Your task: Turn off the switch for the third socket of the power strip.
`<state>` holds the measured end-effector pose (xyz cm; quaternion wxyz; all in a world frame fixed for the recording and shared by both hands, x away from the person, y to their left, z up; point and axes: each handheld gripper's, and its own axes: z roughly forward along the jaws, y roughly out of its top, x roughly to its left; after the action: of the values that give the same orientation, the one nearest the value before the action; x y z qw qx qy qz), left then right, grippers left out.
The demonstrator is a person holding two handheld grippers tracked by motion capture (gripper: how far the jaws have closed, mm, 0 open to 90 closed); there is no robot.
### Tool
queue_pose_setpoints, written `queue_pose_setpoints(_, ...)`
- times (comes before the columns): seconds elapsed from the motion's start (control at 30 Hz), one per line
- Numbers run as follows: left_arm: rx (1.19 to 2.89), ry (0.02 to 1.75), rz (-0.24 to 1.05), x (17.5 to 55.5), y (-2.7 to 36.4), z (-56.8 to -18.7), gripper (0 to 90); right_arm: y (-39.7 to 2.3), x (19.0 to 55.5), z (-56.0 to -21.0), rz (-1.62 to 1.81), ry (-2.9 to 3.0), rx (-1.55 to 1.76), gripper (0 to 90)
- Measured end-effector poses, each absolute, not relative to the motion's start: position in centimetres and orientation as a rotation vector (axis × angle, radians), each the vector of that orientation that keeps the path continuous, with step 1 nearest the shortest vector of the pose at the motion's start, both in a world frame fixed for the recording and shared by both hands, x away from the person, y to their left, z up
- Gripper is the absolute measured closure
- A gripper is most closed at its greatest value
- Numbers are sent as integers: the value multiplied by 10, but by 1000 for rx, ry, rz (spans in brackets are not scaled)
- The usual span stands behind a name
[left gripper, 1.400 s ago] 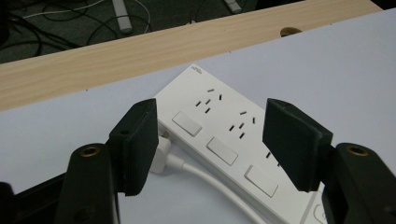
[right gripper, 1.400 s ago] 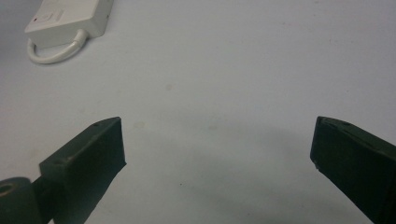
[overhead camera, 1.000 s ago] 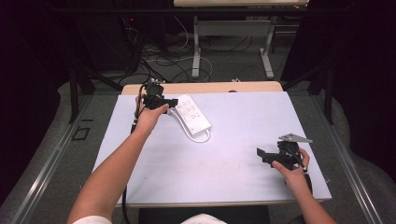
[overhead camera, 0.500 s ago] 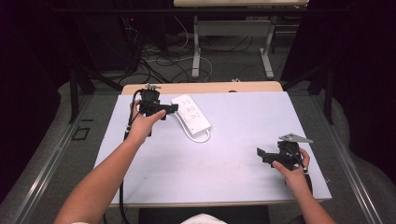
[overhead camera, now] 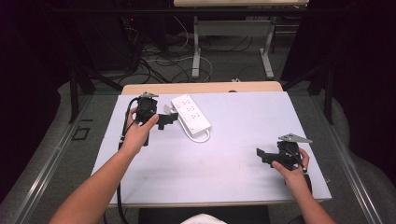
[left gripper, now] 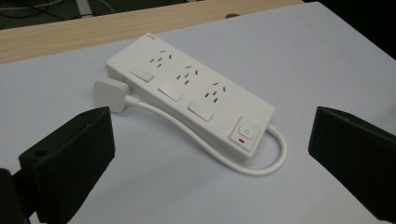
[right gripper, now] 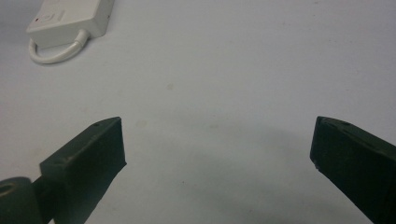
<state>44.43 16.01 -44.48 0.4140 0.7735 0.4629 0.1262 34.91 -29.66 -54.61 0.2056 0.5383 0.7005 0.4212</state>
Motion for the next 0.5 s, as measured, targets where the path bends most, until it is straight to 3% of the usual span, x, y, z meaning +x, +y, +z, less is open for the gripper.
queue_pose_setpoints(0.5, 1971, 1117, 346, 407, 159, -456, 8, -296, 349, -546, 1173, 1955, 1493, 28)
